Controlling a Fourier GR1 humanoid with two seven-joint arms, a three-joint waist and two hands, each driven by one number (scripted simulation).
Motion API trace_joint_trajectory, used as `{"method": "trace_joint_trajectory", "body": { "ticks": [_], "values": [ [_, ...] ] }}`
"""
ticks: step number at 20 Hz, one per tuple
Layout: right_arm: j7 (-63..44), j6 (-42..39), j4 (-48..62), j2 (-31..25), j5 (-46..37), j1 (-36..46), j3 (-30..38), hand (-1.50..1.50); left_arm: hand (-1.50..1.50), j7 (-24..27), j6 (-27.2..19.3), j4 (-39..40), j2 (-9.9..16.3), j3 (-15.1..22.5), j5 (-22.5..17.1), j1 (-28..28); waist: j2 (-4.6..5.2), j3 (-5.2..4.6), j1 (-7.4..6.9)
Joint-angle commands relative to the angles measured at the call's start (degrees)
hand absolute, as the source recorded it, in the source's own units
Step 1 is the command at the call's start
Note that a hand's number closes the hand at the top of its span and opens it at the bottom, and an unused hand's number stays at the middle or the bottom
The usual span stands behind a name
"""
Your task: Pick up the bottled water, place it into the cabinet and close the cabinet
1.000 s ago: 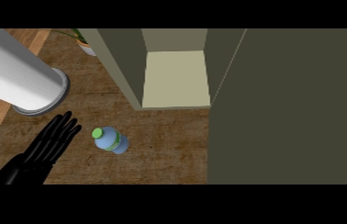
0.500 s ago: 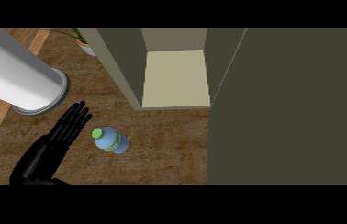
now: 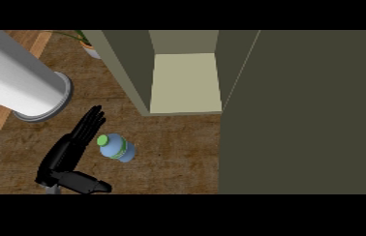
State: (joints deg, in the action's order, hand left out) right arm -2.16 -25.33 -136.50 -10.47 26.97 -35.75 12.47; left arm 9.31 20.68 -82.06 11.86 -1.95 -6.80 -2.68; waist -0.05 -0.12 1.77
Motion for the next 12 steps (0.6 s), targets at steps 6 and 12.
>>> {"method": "trace_joint_trajectory", "body": {
  "ticks": [6,12],
  "values": [
    [-2.1,0.5,-9.6,-0.1,10.2,-3.6,1.1,-1.50,-1.50,10.0,-3.3,19.9,-1.8,-0.9,6.5,8.8,0.20,-0.05,0.18],
    [-0.9,-0.7,-11.5,-0.2,11.4,-8.0,1.8,-1.50,-1.50,17.0,-1.3,28.5,-2.0,-3.1,5.0,8.6,0.03,-0.04,0.06]
  ]
}}
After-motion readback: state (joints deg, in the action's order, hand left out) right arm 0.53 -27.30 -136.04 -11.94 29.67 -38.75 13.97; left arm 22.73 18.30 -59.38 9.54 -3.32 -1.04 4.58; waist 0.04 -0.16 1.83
